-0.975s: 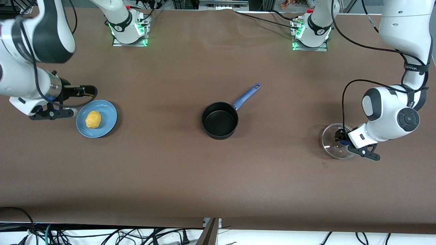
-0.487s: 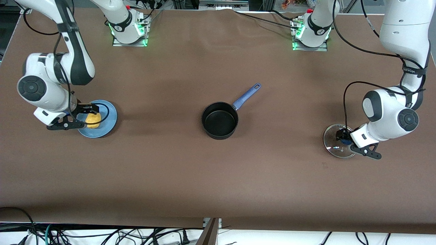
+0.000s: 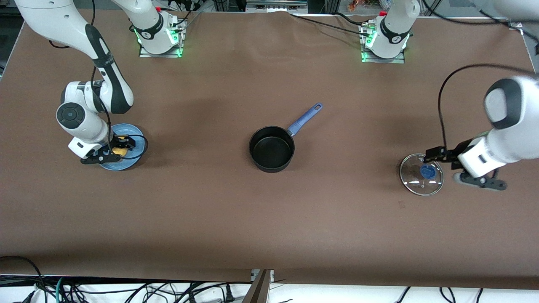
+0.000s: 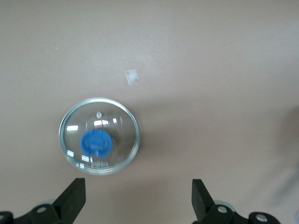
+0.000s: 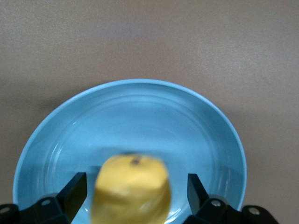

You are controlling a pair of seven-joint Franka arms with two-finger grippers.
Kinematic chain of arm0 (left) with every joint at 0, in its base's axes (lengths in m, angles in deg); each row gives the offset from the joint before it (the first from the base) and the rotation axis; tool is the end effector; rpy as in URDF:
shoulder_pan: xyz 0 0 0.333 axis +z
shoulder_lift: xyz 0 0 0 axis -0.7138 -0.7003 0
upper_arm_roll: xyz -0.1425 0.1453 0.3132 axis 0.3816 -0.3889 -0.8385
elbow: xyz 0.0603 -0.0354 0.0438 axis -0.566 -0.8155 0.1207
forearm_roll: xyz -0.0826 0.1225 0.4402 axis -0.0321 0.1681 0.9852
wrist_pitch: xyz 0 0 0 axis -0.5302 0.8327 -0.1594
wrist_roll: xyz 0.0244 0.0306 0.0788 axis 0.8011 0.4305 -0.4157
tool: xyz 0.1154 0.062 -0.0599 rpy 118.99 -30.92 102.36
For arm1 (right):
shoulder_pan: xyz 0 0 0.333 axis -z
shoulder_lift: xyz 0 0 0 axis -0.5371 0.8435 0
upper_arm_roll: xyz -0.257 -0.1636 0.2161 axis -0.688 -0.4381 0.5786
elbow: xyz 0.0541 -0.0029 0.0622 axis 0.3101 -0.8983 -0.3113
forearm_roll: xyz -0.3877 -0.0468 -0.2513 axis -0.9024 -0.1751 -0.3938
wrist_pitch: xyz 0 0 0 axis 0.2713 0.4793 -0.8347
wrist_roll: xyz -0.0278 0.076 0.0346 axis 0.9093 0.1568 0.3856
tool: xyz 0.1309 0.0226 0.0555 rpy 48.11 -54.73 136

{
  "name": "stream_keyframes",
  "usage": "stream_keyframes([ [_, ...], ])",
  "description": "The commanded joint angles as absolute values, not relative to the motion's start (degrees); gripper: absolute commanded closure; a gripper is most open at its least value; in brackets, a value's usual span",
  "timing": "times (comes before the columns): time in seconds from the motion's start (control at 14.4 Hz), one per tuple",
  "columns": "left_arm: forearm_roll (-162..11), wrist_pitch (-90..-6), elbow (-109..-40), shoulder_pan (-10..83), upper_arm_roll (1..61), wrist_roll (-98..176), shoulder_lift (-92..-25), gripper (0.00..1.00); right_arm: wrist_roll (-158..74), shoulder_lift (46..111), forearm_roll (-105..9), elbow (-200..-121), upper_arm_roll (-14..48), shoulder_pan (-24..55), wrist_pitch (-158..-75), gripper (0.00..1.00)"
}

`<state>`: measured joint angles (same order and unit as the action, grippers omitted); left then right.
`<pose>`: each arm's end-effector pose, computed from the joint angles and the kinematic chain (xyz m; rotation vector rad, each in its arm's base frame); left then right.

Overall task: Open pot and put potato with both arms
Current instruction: 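Set the lid down with the left gripper while the right gripper grasps potato, then lift the yellow potato off the plate with the right gripper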

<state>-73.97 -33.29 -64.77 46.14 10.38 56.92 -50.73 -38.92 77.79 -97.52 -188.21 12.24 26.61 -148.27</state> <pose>0.7256 0.0193 0.4511 3.0096 -0.1725 -0.1300 0.6078 -0.0512 0.1496 2.9492 0.2310 -0.0736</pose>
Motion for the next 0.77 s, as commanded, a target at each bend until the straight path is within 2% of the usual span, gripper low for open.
stream_keyframes([
  [0.0, -72.96, -22.81, -58.35, 46.07, 10.43, 50.98, -49.11, 0.0, -39.9, 77.41, -98.31, -188.55, 11.54, 26.95, -148.61, 0.54],
  [0.07, -70.68, -20.34, -57.64, 46.16, 12.08, 48.17, -47.79, 0.0, -40.17, 77.24, -98.31, -188.55, 11.54, 26.95, -147.82, 0.71],
  [0.14, -68.48, -18.75, -57.45, 46.6, 14.45, 45.27, -46.22, 0.0, -40.17, 76.72, -98.31, -188.2, 11.54, 26.95, -145.64, 0.8],
  [0.35, -68.11, -14.96, -57.45, 46.95, 15.79, 42.34, -42.61, 0.0, -39.91, 74.0, -98.13, -185.13, 12.42, 26.25, -138.36, 0.84],
  [0.56, -68.72, -14.87, -57.54, 47.39, 15.61, 42.52, -42.51, 0.0, -37.55, 72.76, -96.9, -174.71, 17.24, 26.16, -120.55, 0.84],
  [0.7, -68.73, -14.95, -57.45, 47.39, 15.61, 42.43, -43.03, 0.0, -35.0, 73.46, -90.26, -165.74, 20.4, 25.98, -109.37, 0.84],
])
